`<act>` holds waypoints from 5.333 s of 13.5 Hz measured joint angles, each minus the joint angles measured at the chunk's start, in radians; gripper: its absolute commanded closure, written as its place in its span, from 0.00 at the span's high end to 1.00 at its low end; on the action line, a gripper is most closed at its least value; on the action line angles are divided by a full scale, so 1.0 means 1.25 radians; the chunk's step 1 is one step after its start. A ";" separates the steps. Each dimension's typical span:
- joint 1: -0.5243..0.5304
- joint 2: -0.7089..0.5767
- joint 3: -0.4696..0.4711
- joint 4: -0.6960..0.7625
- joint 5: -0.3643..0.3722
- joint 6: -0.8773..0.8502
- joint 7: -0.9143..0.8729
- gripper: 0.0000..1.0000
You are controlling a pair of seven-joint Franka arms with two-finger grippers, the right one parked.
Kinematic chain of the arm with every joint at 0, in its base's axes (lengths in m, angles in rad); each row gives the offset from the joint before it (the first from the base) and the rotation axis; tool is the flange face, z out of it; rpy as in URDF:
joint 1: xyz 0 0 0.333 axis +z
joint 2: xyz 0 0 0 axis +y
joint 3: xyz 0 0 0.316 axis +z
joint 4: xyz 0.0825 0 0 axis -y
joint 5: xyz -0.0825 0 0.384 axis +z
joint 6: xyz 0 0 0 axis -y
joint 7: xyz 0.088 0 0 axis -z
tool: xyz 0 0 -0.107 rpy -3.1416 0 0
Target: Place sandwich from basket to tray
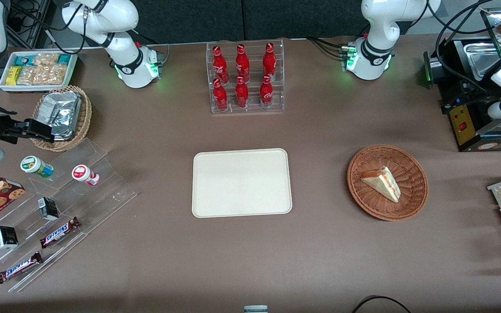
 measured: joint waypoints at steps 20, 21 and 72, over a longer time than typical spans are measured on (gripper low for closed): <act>-0.036 0.341 -0.014 -0.011 -0.001 0.256 -0.710 1.00; -0.040 0.358 -0.015 -0.011 -0.001 0.262 -0.726 1.00; -0.503 0.640 -0.064 0.312 0.035 0.387 -0.834 0.13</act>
